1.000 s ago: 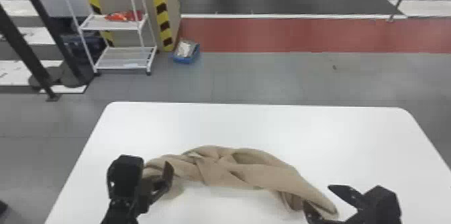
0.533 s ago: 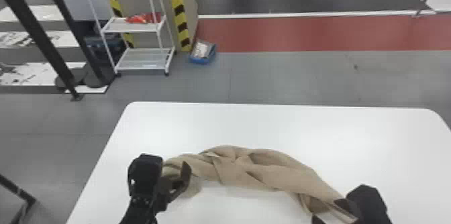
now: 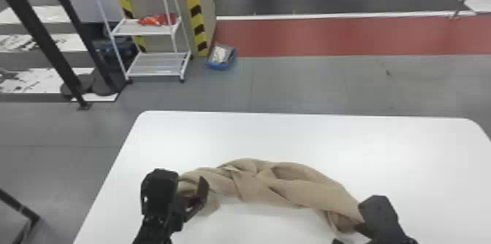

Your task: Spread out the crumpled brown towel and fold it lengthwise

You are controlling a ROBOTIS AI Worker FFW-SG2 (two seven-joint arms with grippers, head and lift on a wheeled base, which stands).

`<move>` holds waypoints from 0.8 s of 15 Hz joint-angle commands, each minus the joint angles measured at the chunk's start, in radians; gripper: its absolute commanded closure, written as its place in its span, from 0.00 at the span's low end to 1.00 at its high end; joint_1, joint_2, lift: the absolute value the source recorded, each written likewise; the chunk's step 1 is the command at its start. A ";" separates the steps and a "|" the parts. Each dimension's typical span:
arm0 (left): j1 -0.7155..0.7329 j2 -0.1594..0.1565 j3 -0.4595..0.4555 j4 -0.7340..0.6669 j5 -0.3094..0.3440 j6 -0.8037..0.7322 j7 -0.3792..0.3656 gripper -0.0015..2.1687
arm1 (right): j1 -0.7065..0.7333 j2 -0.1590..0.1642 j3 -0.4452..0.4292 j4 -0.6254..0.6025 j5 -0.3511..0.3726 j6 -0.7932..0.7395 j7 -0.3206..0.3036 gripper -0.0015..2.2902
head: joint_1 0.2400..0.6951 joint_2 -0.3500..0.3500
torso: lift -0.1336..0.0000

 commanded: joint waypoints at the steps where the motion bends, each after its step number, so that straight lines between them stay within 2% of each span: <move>1: 0.003 0.000 0.001 0.001 0.001 -0.003 0.000 0.04 | -0.027 0.002 0.031 0.030 0.015 0.018 -0.003 0.22 | 1.00 0.65 | 1.00; 2: 0.004 0.000 0.004 -0.001 0.001 -0.003 0.000 0.04 | -0.041 0.002 0.044 0.040 0.017 0.031 -0.003 0.22 | 1.00 0.66 | 1.00; 4: 0.009 0.000 0.008 -0.004 0.001 -0.003 0.000 0.04 | -0.067 0.002 0.053 0.053 0.021 0.095 0.000 0.31 | 1.00 0.67 | 1.00; 6: 0.010 0.002 0.013 -0.009 0.001 -0.003 -0.002 0.04 | -0.073 0.002 0.051 0.052 0.023 0.107 0.006 0.32 | 1.00 0.68 | 1.00; 8: 0.009 0.002 0.014 -0.009 0.001 -0.003 -0.005 0.07 | -0.056 0.002 0.047 0.004 0.018 0.110 0.014 0.64 | 1.00 0.68 | 1.00; 10: 0.009 0.002 0.014 -0.009 0.001 -0.003 -0.005 0.08 | -0.028 0.002 0.024 -0.089 -0.006 0.107 0.041 0.72 | 1.00 0.68 | 1.00; 12: 0.012 0.002 0.016 -0.015 0.001 -0.003 -0.005 0.08 | -0.025 0.002 -0.015 -0.184 -0.012 0.132 0.074 0.72 | 1.00 0.69 | 1.00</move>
